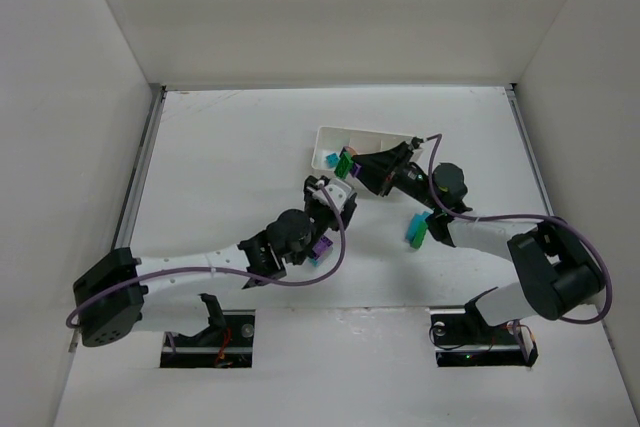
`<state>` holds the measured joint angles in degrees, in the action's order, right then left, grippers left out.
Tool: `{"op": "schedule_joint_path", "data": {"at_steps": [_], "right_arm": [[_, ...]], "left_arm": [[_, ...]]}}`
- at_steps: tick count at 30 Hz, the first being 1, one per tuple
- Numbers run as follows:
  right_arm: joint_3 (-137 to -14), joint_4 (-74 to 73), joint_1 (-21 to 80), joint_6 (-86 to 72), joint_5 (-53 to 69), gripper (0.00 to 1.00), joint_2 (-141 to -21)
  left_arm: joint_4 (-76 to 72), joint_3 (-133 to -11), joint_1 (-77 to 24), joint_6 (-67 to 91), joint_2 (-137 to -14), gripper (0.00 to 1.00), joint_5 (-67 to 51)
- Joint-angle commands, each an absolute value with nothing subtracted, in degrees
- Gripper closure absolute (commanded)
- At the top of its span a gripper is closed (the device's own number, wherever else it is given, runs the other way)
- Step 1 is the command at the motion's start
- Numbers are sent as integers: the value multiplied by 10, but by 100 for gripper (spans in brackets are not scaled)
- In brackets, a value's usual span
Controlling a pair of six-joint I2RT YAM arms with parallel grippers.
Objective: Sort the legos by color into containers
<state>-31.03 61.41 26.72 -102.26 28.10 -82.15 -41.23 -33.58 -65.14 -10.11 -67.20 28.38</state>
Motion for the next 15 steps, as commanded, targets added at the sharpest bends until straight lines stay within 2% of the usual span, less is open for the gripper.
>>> {"op": "schedule_joint_path", "data": {"at_steps": [1, 15], "right_arm": [[-314, 655, 274, -1029, 280, 75, -806], [-299, 666, 276, -1034, 294, 75, -797]], "left_arm": [[-457, -374, -647, -150, -692, 45, 292], [-460, -398, -618, -213, -720, 43, 269]]}}
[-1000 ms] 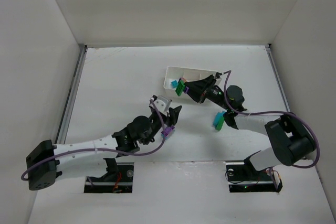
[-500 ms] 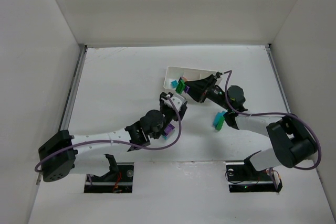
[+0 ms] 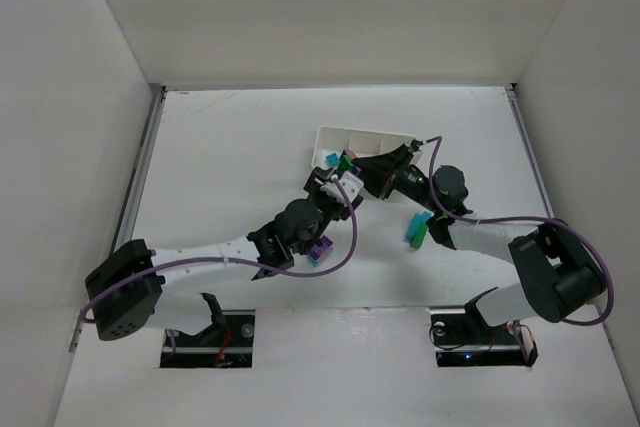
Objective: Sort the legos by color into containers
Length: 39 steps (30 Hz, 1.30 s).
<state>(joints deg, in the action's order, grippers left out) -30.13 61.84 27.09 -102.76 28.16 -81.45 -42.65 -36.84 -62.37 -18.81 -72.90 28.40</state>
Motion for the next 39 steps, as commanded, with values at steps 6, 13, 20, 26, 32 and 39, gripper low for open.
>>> {"op": "schedule_joint_path", "data": {"at_steps": [6, 13, 20, 26, 32, 39], "right_arm": [[-296, 689, 276, -1043, 305, 75, -810], [-290, 705, 276, -1053, 308, 75, -817], [-285, 700, 257, -1045, 315, 75, -806], [-283, 695, 236, -1038, 328, 76, -804], [-290, 695, 229, -1031, 334, 76, -816], [-330, 604, 197, -932, 345, 77, -843]], "left_arm": [[-446, -410, -607, -216, -729, 54, 229], [-409, -424, -595, -206, -741, 78, 214], [-391, -404, -610, -205, -713, 85, 236], [-359, -384, -617, -211, -687, 88, 284], [-380, -362, -610, -202, -659, 89, 314], [-380, -359, -612, -143, -616, 86, 318]]}}
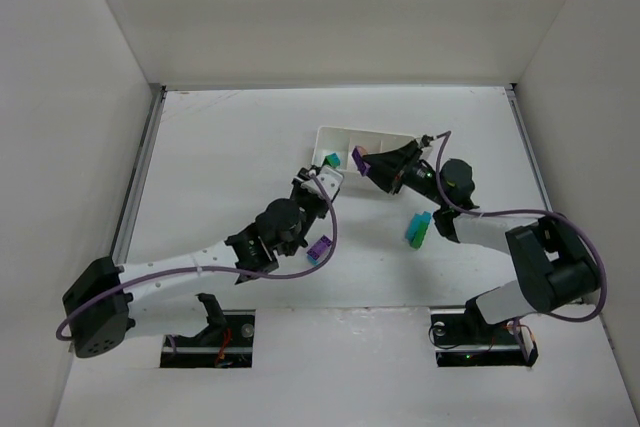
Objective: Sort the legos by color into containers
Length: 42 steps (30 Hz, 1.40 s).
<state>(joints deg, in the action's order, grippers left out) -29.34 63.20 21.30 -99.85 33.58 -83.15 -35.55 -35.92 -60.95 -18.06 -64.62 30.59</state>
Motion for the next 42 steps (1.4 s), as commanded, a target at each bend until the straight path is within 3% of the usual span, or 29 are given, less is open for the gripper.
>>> {"op": "schedule_joint_path", "data": {"at_steps": [1, 7, 14, 24, 31, 36, 40, 42], "right_arm": [[-340, 574, 193, -907, 341, 77, -843], [-431, 356, 182, -723, 253, 76, -833], [-561, 107, 216, -480, 15, 76, -872], [-626, 48, 252, -418, -47, 71, -928], [-629, 47, 254, -421, -54, 49, -933], [-628, 49, 254, -418, -50, 41, -915], [-604, 54, 249, -424, -56, 43, -883], [-558, 68, 242, -441, -83, 53, -834]], "left_arm": [[-379, -357, -615, -126, -609, 86, 318], [-375, -320, -623, 31, -567, 83, 314], [-349, -284, -641, 155, -534, 82, 309], [-359, -277, -671, 184, -548, 81, 344], [-356, -289, -660, 202, -566, 80, 338], [-356, -302, -651, 216, -592, 80, 321], [-357, -324, -645, 228, -623, 80, 304], [-351, -349, -637, 234, -650, 80, 289]]}}
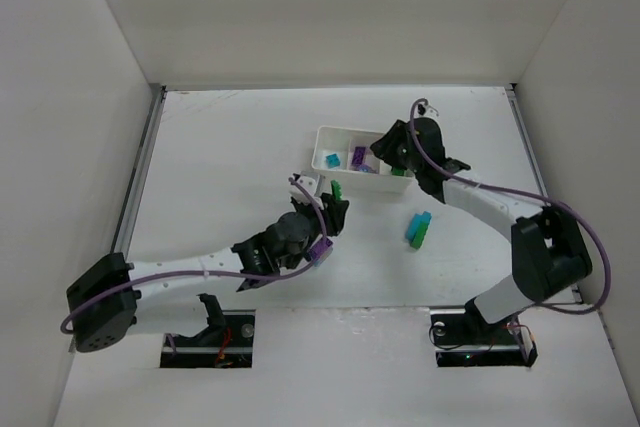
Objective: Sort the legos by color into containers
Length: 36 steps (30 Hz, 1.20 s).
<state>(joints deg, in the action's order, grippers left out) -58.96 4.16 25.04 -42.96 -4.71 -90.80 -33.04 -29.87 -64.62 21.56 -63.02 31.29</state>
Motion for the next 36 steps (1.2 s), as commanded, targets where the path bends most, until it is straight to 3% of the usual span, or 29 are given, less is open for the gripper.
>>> {"op": "schedule_joint_path", "data": {"at_steps": [1, 4, 14, 25, 36], "right_arm": [[-530, 80, 237, -452, -102, 61, -804], [-448, 98, 218, -475, -145, 82, -711], [-248, 25, 192, -511, -239, 94, -450], [-167, 55, 212, -519, -273, 88, -397], [-154, 71, 224, -518, -256, 78, -367]], "left_arm": [[-347, -365, -632, 236, -667, 80, 277], [-335, -421, -615, 241, -730, 79, 237], [-262, -643, -565, 260, -953, 80, 160], [-147, -863, -538, 248, -1132, 80, 146], [-102, -949, -523, 255, -1208, 79, 142]]}}
